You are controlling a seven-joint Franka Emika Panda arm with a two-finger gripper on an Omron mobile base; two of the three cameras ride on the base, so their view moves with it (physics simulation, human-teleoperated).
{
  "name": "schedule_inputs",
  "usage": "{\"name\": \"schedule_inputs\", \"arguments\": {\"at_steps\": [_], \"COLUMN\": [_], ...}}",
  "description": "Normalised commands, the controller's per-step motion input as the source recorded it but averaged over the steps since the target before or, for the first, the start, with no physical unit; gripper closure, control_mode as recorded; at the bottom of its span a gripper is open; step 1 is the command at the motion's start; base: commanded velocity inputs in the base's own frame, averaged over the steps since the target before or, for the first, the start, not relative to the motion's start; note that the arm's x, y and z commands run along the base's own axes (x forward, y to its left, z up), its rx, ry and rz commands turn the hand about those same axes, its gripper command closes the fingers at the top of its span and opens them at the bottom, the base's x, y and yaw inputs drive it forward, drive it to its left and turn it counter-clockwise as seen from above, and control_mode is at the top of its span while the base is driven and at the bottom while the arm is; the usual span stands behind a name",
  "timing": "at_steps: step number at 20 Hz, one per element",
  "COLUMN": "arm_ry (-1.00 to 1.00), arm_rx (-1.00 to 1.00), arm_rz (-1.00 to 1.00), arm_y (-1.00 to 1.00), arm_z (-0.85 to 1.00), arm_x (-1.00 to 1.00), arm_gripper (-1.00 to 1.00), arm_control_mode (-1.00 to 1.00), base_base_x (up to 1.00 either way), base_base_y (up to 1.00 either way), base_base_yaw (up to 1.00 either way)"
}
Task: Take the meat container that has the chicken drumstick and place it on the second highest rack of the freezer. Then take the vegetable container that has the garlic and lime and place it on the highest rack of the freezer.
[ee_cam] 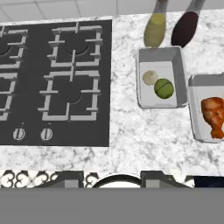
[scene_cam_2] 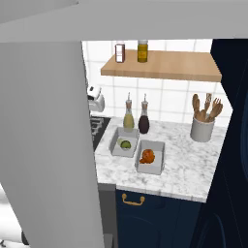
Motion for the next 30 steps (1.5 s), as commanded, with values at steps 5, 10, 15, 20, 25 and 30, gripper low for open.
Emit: {"name": "schedule_inputs", "arguments": {"at_steps": [5,10,15,20,25,30], "arm_ry": [-0.09,-0.22,0.06,0.23,0.18,0.03], "arm_rx": [0.04,0.06,0.17,0.34,0.22,0.0], "arm_rz": [-0.04,-0.29,-0.48,-0.65,-0.31,-0.12], "arm_y": [-0.37,-0.53,-0.61,-0.85,-0.9,-0.6], "arm_z": [-0.06,-0.36,-0.63,-0.5,-0.12,-0.37], "arm_x": [-0.32,-0.42,-0.05,0.01,0.24,0.29], "arm_gripper": [-1.0,-1.0,-1.0,-1.0,-1.0,-1.0], "arm_control_mode": [-1.0,-1.0,-1.0,-1.0,-1.0,-1.0], "base_base_x": [0.0,0.0,0.0,0.0,0.0,0.0], "base_base_y": [0.0,0.0,0.0,0.0,0.0,0.0], "base_base_yaw": [0.0,0.0,0.0,0.0,0.0,0.0]}}
